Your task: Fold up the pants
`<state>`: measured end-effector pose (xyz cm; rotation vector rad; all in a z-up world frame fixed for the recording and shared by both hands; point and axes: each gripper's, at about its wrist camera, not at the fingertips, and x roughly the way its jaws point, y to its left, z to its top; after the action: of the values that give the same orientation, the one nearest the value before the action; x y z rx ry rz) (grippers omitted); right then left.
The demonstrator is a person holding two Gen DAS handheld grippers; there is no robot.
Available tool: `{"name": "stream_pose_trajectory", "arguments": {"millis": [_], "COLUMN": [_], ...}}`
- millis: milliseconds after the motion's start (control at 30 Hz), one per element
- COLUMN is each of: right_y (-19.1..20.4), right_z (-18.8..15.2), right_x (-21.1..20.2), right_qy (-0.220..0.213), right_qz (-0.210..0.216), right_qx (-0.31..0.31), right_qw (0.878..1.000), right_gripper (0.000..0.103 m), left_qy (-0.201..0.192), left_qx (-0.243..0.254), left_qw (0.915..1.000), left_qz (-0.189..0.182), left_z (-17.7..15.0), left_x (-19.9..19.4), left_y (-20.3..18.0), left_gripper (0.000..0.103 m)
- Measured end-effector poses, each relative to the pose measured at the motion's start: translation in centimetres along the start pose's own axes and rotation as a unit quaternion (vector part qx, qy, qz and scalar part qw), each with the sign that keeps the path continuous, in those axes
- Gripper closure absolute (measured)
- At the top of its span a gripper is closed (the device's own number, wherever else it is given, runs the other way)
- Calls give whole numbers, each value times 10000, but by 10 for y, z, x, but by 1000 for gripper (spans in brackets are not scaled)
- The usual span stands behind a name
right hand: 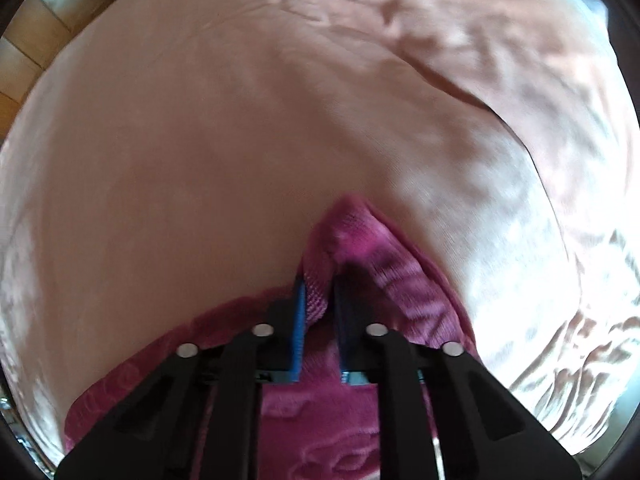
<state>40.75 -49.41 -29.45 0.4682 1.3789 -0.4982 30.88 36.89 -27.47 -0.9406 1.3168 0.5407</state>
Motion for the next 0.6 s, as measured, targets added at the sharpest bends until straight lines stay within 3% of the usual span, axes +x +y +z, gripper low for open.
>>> {"name": "stream_pose_trajectory", "arguments": {"millis": [433, 600], "right_y": [-78, -118], "right_z": [-88, -117], "right_x": [-44, -52], "right_qy": [-308, -497], "right_qz": [269, -145], "right_qx": [622, 841], "right_qw": [9972, 9951], "right_gripper": [97, 103], "left_qy": [35, 72], "left_qx": [-512, -659], "left_qw": [9987, 9977], "left_qz": [-30, 116], "left_z": [5, 12], "left_x": [16, 32], "left_y": [-11, -12], "left_gripper": [49, 49]}}
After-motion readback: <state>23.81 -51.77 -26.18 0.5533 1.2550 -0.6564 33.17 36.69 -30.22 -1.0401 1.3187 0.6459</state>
